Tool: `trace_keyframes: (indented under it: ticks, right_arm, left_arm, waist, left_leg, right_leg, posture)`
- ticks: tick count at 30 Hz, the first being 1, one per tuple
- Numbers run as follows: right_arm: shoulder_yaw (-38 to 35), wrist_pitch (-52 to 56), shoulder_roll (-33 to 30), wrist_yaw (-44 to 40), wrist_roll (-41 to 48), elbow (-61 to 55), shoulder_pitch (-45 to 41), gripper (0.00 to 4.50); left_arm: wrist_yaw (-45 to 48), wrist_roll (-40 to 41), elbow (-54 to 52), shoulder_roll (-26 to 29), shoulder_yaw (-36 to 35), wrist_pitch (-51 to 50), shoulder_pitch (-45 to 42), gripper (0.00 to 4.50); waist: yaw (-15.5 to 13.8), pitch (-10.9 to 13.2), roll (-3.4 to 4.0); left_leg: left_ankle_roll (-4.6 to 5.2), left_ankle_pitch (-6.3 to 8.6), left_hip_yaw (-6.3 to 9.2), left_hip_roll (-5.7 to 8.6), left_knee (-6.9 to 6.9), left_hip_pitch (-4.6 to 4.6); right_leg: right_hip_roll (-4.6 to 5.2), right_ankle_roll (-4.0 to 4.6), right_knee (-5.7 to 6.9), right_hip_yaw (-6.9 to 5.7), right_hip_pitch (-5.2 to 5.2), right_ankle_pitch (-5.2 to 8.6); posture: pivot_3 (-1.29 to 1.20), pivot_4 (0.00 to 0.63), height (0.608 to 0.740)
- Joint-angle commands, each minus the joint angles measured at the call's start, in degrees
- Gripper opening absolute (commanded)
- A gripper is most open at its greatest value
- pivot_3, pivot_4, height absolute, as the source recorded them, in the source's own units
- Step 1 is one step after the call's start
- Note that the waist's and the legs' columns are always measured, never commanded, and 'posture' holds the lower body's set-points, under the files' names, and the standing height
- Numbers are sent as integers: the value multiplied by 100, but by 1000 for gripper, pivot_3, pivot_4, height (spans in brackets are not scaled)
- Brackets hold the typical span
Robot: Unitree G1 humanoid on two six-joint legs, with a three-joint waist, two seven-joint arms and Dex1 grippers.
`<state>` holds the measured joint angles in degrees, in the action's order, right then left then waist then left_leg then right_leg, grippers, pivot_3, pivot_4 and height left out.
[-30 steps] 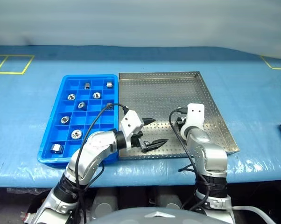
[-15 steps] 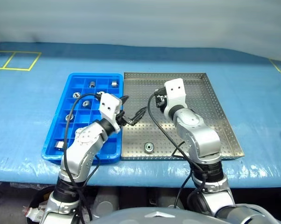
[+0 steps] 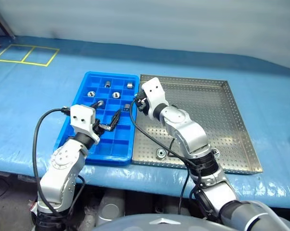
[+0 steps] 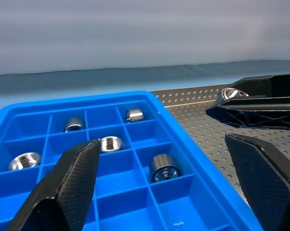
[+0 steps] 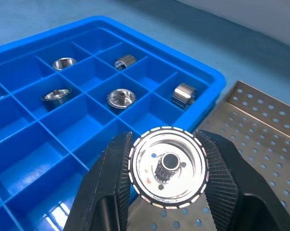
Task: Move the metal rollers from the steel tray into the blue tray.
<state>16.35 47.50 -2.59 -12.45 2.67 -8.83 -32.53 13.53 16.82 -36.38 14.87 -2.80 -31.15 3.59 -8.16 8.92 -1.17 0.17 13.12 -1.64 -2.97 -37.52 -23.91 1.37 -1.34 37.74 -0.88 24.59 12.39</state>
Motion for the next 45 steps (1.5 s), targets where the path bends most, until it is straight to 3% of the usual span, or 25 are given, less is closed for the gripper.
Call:
trace_keyframes:
  ticks: [1, 14, 18, 25, 35, 45]
  right_arm:
    - [120, -341, 126, -165, 32, 105, -191, 1705]
    - [254, -1073, 403, -338, -40, 1012, -219, 1705]
    - [222, -1200, 415, -362, -69, 1238, -240, 1705]
    - [110, -1106, 182, -425, -85, 1019, -80, 1705]
    - [-111, -623, -218, -453, 23, 99, 274, 1705]
    - [-32, -633, -29, -238, -41, 317, 632, 1705]
  left_arm:
    - [-183, 17, -487, -53, -92, -42, 169, 4500]
    - [-444, 35, -833, -105, -103, -174, 604, 4500]
    - [-465, 47, -851, -135, -51, -180, 620, 4500]
    - [-425, 82, -768, -136, 42, -180, 545, 4500]
    - [-253, 118, -565, -102, 172, -228, 306, 4500]
    - [-161, 160, -458, -63, 230, -253, 168, 4500]
  waist:
    - [-97, 0, 0]
    - [-950, 2, 3]
    - [-1256, 1, 1]
    - [-1688, 1, 1]
    - [-1819, 0, 2]
    - [-1769, 0, 2]
  left_leg:
    - [0, 0, 0, 0, 1, 0]
    - [-6, 2, -1, -10, 6, -26]
    - [-13, -2, 7, -12, 5, -75]
    - [-18, -1, 7, -11, 4, -104]
    - [-26, 3, 8, -14, -2, -107]
    - [-27, 3, 14, -18, -7, -109]
  right_leg:
    - [0, 0, 0, -1, 0, 0]
    - [0, 36, -5, -45, 18, 24]
    - [-1, 26, -2, -61, 59, 18]
    - [0, 14, -3, -69, 86, 11]
    - [2, 19, -2, -81, 86, 14]
    - [-1, 22, 1, -90, 84, 16]
  posture:
    - [517, 150, 740]
    - [577, 150, 740]
    - [578, 150, 740]
    - [538, 150, 740]
    - [488, 150, 740]
    - [468, 150, 740]
